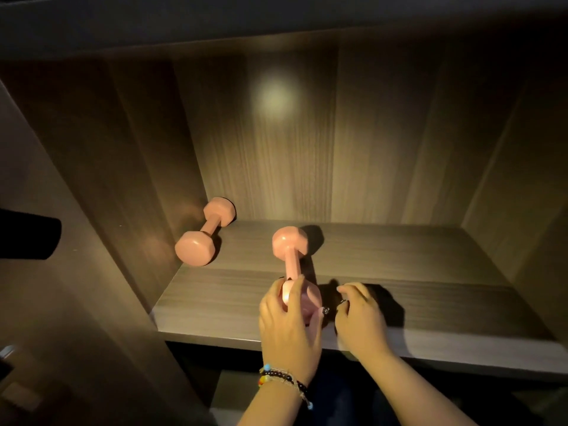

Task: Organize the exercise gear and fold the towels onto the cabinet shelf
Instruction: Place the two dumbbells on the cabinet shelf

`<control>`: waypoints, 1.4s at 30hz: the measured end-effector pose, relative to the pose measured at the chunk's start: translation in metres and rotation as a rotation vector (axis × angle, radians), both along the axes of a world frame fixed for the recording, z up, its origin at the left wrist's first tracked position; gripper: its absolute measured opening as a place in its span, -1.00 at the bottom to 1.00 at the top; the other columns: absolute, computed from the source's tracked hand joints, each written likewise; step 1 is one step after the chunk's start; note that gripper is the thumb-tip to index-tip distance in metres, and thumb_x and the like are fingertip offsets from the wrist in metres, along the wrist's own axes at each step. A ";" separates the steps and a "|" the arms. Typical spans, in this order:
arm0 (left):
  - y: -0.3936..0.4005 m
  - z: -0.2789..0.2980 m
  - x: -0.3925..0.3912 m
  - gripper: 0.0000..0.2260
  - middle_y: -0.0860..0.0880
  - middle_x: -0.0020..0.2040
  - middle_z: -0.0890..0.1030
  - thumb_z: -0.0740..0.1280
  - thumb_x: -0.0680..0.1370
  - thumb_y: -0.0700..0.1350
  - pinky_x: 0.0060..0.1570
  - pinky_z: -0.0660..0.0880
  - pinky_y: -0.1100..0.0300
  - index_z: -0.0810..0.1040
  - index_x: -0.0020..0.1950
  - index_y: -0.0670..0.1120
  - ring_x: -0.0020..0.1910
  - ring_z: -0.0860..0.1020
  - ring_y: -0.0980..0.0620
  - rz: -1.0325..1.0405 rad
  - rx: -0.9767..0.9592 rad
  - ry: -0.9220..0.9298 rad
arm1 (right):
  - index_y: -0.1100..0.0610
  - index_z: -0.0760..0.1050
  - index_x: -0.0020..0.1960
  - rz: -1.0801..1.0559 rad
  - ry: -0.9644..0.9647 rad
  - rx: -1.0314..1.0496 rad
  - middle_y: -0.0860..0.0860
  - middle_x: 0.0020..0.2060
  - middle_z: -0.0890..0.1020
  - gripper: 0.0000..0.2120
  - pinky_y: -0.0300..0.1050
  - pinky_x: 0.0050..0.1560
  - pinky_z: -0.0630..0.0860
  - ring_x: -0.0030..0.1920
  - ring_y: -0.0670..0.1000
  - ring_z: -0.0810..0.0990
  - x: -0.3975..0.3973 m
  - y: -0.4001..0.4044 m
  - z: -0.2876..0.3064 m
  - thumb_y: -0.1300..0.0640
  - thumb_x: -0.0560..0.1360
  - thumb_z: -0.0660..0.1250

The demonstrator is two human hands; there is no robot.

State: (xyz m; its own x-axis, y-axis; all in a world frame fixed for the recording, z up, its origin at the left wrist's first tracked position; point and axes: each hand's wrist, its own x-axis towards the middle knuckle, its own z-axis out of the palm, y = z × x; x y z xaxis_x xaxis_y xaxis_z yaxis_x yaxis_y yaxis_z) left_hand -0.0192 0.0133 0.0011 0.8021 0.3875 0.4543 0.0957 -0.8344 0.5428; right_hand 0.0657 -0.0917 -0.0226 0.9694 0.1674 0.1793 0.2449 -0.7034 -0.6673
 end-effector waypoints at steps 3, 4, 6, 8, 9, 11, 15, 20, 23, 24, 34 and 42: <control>0.015 0.003 0.004 -0.44 -0.09 0.23 0.54 0.54 0.33 0.00 0.09 0.54 -0.04 0.51 0.29 -0.09 0.18 0.53 -0.11 -0.037 0.184 0.025 | 0.05 0.48 0.28 0.010 -0.065 -0.064 -0.02 0.23 0.50 -0.70 -0.28 0.01 0.52 0.08 -0.10 0.54 -0.001 0.002 -0.001 0.16 0.55 0.26; 0.021 0.004 0.006 -0.43 -0.11 0.21 0.55 0.54 0.33 0.00 0.08 0.54 -0.04 0.52 0.28 -0.13 0.16 0.54 -0.12 -0.049 0.236 0.035 | 0.07 0.49 0.27 0.019 -0.104 -0.091 -0.01 0.21 0.51 -0.71 -0.25 0.02 0.52 0.09 -0.07 0.54 -0.001 0.003 -0.001 0.16 0.55 0.26; 0.035 0.006 0.009 -0.42 -0.17 0.21 0.55 0.52 0.33 -0.04 0.08 0.54 -0.07 0.51 0.30 -0.19 0.14 0.54 -0.18 -0.058 0.294 0.056 | 0.09 0.52 0.22 0.040 -0.190 -0.164 0.01 0.16 0.54 -0.73 -0.19 0.01 0.54 0.10 -0.03 0.54 -0.004 0.004 -0.002 0.14 0.52 0.29; 0.051 0.008 0.013 -0.39 -0.25 0.21 0.55 0.53 0.30 -0.09 0.11 0.53 -0.14 0.50 0.30 -0.25 0.13 0.54 -0.26 -0.029 0.351 0.081 | 0.10 0.55 0.17 0.046 -0.243 -0.234 0.02 0.12 0.57 -0.74 -0.14 -0.01 0.57 0.11 0.00 0.55 -0.005 0.005 -0.002 0.14 0.49 0.31; 0.058 0.009 0.016 -0.38 -0.28 0.21 0.55 0.54 0.28 -0.12 0.13 0.51 -0.18 0.50 0.30 -0.27 0.13 0.54 -0.29 -0.009 0.379 0.090 | 0.12 0.56 0.15 0.045 -0.254 -0.257 0.02 0.12 0.57 -0.75 -0.11 -0.03 0.58 0.11 0.02 0.55 -0.005 0.006 -0.003 0.15 0.48 0.32; 0.075 0.012 0.023 -0.37 -0.32 0.20 0.55 0.56 0.25 -0.17 0.13 0.49 -0.24 0.51 0.27 -0.31 0.10 0.55 -0.35 0.012 0.400 0.089 | 0.16 0.58 0.11 0.049 -0.254 -0.279 0.03 0.12 0.58 -0.76 -0.03 -0.04 0.58 0.14 0.07 0.53 -0.004 0.006 -0.005 0.19 0.46 0.32; 0.111 0.022 0.034 -0.36 -0.22 0.24 0.57 0.56 0.22 -0.14 0.18 0.44 -0.17 0.53 0.28 -0.25 0.21 0.54 -0.22 0.104 0.434 0.154 | 0.21 0.61 0.04 0.048 -0.270 -0.307 0.03 0.06 0.60 -0.78 0.02 -0.07 0.58 0.10 0.12 0.54 -0.004 0.009 -0.007 0.25 0.41 0.35; 0.151 0.031 0.055 -0.41 -0.25 0.14 0.62 0.57 0.23 -0.12 0.21 0.40 -0.18 0.57 0.19 -0.32 0.14 0.60 -0.19 0.142 0.642 0.205 | 0.21 0.59 0.07 0.063 -0.258 -0.321 0.03 0.10 0.58 -0.78 0.01 -0.04 0.58 0.14 0.11 0.52 -0.004 0.009 -0.007 0.24 0.44 0.31; 0.165 0.033 0.066 -0.40 -0.27 0.31 0.51 0.45 0.40 -0.07 0.40 0.17 -0.16 0.43 0.36 -0.32 0.33 0.47 -0.19 0.163 0.668 0.326 | 0.21 0.60 0.01 0.057 -0.273 -0.301 0.03 0.05 0.60 -0.81 0.01 -0.10 0.59 0.08 0.12 0.55 -0.005 0.009 -0.007 0.26 0.41 0.35; 0.168 0.031 0.069 -0.40 -0.26 0.36 0.46 0.40 0.45 -0.05 0.43 0.09 -0.14 0.38 0.40 -0.31 0.38 0.42 -0.17 0.168 0.675 0.354 | 0.21 0.60 -0.01 0.056 -0.278 -0.298 0.03 0.02 0.61 -0.82 0.00 -0.13 0.59 0.05 0.11 0.55 -0.005 0.009 -0.007 0.26 0.39 0.37; 0.163 0.032 0.089 -0.38 -0.22 0.53 0.20 0.19 0.58 0.01 0.49 0.00 -0.05 0.09 0.54 -0.25 0.52 0.17 -0.14 0.248 0.704 0.492 | 0.19 0.60 0.02 0.068 -0.273 -0.294 0.02 0.04 0.59 -0.81 -0.02 -0.10 0.59 0.08 0.10 0.54 -0.003 0.008 -0.008 0.23 0.42 0.34; 0.160 0.059 0.071 -0.29 -0.24 0.55 0.12 0.33 0.55 -0.05 0.50 0.05 0.09 0.03 0.55 -0.26 0.55 0.09 -0.13 0.013 0.361 0.416 | 0.11 0.51 0.20 0.131 -0.211 -0.336 -0.05 0.20 0.49 -0.72 -0.12 0.13 0.46 0.21 0.01 0.41 -0.002 0.004 0.002 0.12 0.55 0.15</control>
